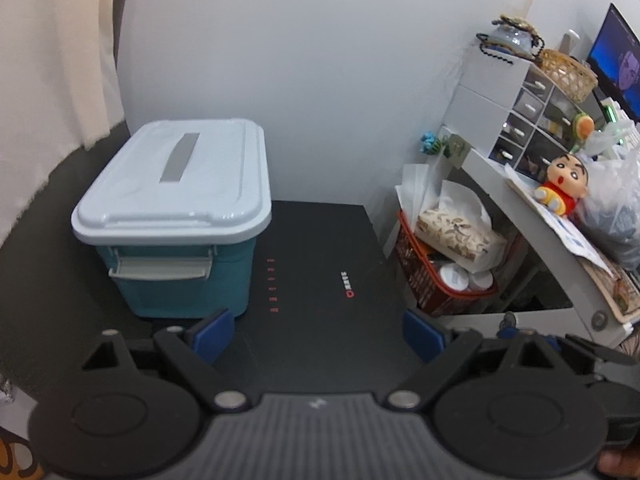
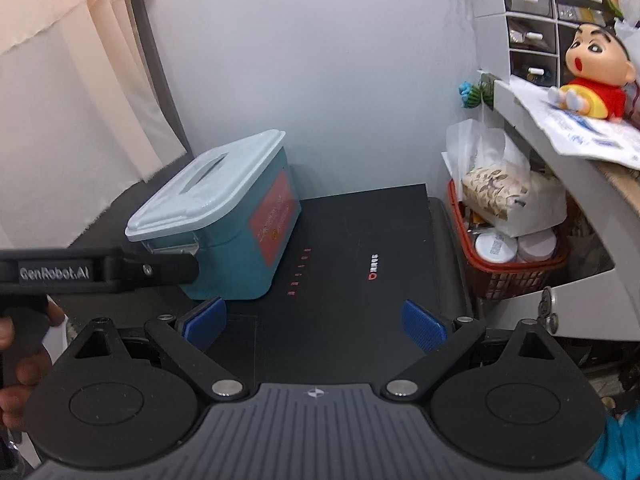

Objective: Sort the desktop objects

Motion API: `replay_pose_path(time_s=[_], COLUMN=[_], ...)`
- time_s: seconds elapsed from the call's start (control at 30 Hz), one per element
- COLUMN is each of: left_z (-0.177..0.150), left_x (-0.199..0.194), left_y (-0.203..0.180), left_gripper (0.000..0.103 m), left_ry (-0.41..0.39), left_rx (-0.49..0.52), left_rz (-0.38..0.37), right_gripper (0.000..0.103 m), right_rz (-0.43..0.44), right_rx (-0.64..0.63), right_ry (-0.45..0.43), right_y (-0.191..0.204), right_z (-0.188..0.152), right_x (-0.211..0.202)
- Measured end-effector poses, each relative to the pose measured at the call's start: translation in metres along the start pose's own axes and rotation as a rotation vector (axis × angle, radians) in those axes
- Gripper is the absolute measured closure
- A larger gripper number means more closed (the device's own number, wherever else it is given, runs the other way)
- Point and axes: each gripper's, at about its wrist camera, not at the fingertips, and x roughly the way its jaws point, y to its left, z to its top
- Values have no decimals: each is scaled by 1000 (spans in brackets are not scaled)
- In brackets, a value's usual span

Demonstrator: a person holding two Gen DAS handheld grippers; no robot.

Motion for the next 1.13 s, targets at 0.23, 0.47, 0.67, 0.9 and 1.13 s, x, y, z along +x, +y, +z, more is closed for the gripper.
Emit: replay_pose_path(time_s=[0.23,0.47,0.67,0.9,1.13], left_z=[-6,-13,-16,-19,-22], left_x=[5,8,13,15,18], left_y=[7,10,12,13,15], left_gripper=[13,14,14,14,13], left_ry=[-5,4,15,23,38], left_rx=[-10,7,13,24,15], left_rz=[12,23,27,23,13], right_gripper=[6,6,6,6,6], right_rz=[-7,-34,-39,-54,-52], right_rx=[12,1,-3,-12,-10], right_ry=[-11,-16,-11,-12,-8], right_y=[-4,-7,-6,-9,-11], right_z=[-5,-13,-16,-17,-18], right_x=[10,17,20,22,25])
